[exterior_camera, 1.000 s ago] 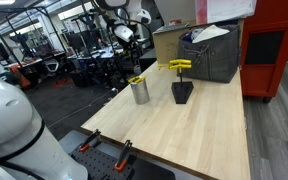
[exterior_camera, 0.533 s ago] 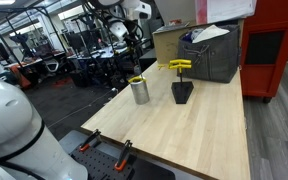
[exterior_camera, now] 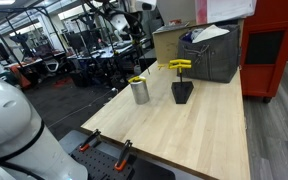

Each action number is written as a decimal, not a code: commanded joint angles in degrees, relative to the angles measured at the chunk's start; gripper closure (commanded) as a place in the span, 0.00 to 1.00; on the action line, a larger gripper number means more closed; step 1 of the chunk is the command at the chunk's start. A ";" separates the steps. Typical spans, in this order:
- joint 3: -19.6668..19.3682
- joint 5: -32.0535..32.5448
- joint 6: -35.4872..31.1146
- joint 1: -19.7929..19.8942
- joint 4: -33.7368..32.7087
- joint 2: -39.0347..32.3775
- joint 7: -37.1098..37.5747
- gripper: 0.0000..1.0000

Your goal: Remove one metal object with the yellow handle from the tin and put it on the black stand

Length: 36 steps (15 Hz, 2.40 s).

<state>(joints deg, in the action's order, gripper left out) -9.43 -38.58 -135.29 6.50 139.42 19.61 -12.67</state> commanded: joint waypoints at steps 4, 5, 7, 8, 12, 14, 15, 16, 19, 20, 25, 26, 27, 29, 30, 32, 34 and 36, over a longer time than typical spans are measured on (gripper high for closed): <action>0.37 0.19 -3.22 -1.77 -3.86 -10.77 3.23 0.96; 0.64 1.05 -3.66 -1.63 -5.14 -13.46 4.09 0.96; 0.89 2.54 -3.81 -1.03 -7.98 -18.04 6.13 0.96; 0.97 3.65 -3.63 -0.73 -9.57 -20.05 7.38 0.96; 1.13 11.40 -2.59 -0.15 -16.08 -26.70 15.05 0.96; 1.25 14.10 -1.61 -0.07 -19.12 -29.25 17.86 0.96; 1.32 14.72 -1.10 0.04 -20.63 -30.35 18.74 0.96; 1.38 15.26 -0.63 0.15 -21.88 -31.19 19.37 0.96; 1.29 16.15 0.62 0.51 -25.51 -33.10 21.21 0.96; 1.20 16.50 1.07 0.66 -26.49 -33.42 21.84 0.96; 1.00 18.49 3.76 1.23 -29.74 -33.84 23.75 0.96; 1.02 18.80 4.37 1.30 -30.21 -33.90 24.02 0.96; 1.57 17.70 1.81 1.42 -27.96 -33.36 22.15 0.84; 1.54 17.94 2.29 1.48 -28.50 -33.39 22.30 0.84; 1.54 17.94 2.34 1.48 -28.62 -33.45 22.30 0.84; 1.55 17.94 2.35 1.49 -28.65 -33.56 22.30 0.84; 1.72 18.22 2.33 1.18 -28.60 -33.74 22.59 0.96; 1.67 17.86 1.95 1.36 -30.16 -34.92 23.65 0.96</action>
<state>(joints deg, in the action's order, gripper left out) -8.35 -20.95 -133.11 7.22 110.91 -14.31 9.39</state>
